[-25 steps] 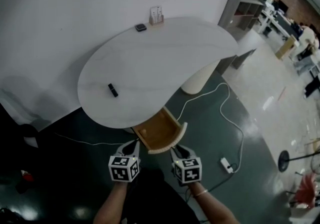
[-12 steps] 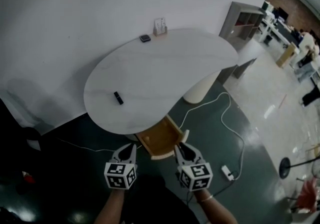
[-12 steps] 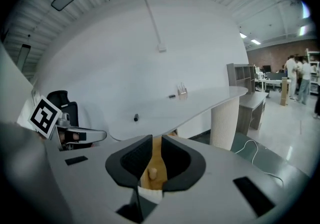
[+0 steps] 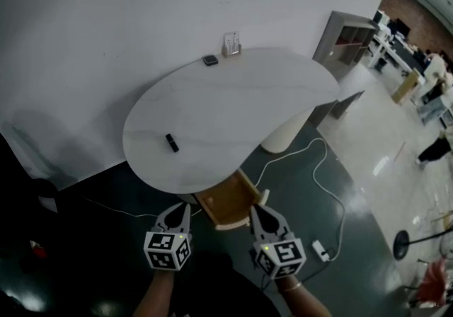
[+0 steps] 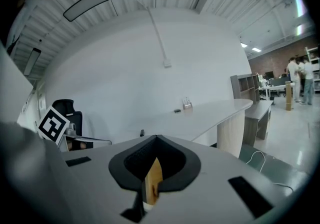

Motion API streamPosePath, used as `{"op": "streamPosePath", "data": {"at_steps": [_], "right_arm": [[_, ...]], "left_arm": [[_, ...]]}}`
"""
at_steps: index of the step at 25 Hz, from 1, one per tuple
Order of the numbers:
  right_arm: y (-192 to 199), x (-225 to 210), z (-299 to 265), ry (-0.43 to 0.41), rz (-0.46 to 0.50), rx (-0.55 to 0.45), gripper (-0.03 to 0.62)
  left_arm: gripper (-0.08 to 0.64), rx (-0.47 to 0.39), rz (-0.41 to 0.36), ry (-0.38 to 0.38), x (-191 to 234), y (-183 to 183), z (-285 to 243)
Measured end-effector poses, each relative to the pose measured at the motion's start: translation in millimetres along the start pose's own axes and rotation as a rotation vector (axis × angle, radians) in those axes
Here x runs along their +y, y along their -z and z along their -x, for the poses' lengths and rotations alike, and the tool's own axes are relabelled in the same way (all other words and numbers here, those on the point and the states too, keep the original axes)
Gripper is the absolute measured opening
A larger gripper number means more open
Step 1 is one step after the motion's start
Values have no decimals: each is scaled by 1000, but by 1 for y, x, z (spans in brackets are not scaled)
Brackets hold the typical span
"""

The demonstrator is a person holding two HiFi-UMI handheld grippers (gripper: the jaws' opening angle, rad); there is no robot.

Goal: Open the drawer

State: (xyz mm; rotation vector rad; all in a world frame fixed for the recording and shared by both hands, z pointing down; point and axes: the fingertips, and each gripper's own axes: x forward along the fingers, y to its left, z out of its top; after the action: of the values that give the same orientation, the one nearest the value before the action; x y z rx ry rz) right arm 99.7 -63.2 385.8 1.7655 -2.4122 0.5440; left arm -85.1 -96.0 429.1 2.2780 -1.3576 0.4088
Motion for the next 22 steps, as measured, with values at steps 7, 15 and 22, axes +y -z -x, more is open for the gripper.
{"op": "streamPosePath", "data": {"at_steps": [7,15,22], "right_arm": [[-4,1,1,16,53,6,3],[-9,-2,-2,14,60,-11,3],[-12,-7,-4,6,63,-14,3]], "left_arm": [[3,-23,1,1,0,-9,3],[3,-41,-10,-14,5,-16,6],[3,-42,-4,-20,7,-18,3]]}}
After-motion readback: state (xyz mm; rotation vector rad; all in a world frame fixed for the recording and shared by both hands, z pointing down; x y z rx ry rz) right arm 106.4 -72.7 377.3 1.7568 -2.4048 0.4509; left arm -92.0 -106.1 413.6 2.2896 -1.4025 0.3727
